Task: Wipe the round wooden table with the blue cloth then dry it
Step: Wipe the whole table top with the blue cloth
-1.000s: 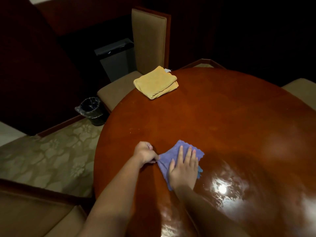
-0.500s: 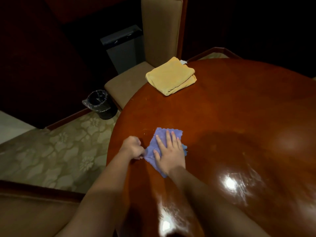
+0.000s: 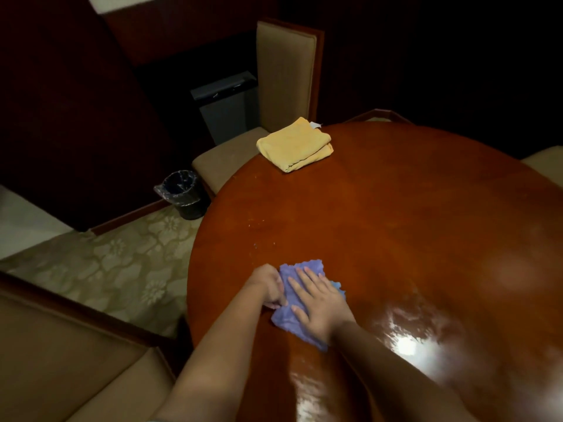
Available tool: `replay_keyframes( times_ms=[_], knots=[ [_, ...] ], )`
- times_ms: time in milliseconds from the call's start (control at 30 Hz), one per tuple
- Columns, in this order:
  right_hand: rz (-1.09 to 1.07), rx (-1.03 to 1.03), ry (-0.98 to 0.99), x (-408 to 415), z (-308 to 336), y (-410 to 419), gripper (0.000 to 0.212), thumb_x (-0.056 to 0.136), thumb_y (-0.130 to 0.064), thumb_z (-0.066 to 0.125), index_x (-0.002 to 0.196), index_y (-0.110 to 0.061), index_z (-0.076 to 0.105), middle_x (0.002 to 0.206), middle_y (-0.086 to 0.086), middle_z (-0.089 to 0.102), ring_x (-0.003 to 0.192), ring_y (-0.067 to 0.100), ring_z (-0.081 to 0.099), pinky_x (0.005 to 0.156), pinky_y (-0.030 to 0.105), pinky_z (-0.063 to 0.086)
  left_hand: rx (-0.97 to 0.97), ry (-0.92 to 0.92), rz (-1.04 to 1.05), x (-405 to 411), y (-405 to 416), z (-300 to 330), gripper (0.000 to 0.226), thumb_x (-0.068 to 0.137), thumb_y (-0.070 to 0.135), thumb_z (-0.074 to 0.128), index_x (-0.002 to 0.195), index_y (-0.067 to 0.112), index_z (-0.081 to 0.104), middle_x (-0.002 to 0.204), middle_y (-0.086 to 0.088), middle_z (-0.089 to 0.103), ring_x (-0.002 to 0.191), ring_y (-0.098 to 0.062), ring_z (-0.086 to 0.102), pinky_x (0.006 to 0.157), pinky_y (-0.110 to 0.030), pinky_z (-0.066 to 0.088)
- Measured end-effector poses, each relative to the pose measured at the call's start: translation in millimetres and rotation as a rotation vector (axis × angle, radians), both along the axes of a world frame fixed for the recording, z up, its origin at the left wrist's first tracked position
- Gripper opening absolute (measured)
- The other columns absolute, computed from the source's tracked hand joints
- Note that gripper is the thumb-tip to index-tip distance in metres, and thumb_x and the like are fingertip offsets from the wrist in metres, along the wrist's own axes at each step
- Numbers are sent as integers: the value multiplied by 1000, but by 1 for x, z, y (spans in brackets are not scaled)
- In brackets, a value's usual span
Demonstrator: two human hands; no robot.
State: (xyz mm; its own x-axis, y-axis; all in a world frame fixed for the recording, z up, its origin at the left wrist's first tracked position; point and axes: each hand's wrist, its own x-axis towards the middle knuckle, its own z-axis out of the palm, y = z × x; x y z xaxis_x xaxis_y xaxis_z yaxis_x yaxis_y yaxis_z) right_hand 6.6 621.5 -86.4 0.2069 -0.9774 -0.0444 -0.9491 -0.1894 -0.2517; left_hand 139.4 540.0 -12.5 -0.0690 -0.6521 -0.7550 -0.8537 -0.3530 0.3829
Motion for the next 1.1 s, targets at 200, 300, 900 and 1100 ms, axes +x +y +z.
replay_keyframes(
  times_ms=[200,300,900,1100],
  knots=[
    [-88,53,-4,-31,3,59,59,91,-52,33,128,-16,62,132,5,60,122,20,56,111,29,7,-227,-19,13,-28,70,-4,30,67,6,80,56,19,54,90,-9,73,83,-18,70,73,-26,54],
    [-151,34,-31,-46,3,94,62,97,-50,22,129,-14,61,133,7,59,122,23,57,111,30,8,-240,-48,-46,-48,103,0,16,71,12,78,66,17,64,99,-7,73,93,-17,68,75,-23,50],
    [-304,146,-94,23,9,87,79,99,-53,6,128,-3,60,133,14,57,122,28,56,112,29,6,-397,-288,-261,7,103,-1,25,92,26,56,108,10,67,116,-12,66,110,-30,61,89,-35,50],
    [-361,108,-91,68,8,26,70,98,-49,18,130,-2,58,134,18,56,123,31,55,109,36,19,-461,-303,-275,44,44,-4,22,95,20,49,105,12,66,114,-11,65,107,-31,61,84,-36,50]
  ],
)
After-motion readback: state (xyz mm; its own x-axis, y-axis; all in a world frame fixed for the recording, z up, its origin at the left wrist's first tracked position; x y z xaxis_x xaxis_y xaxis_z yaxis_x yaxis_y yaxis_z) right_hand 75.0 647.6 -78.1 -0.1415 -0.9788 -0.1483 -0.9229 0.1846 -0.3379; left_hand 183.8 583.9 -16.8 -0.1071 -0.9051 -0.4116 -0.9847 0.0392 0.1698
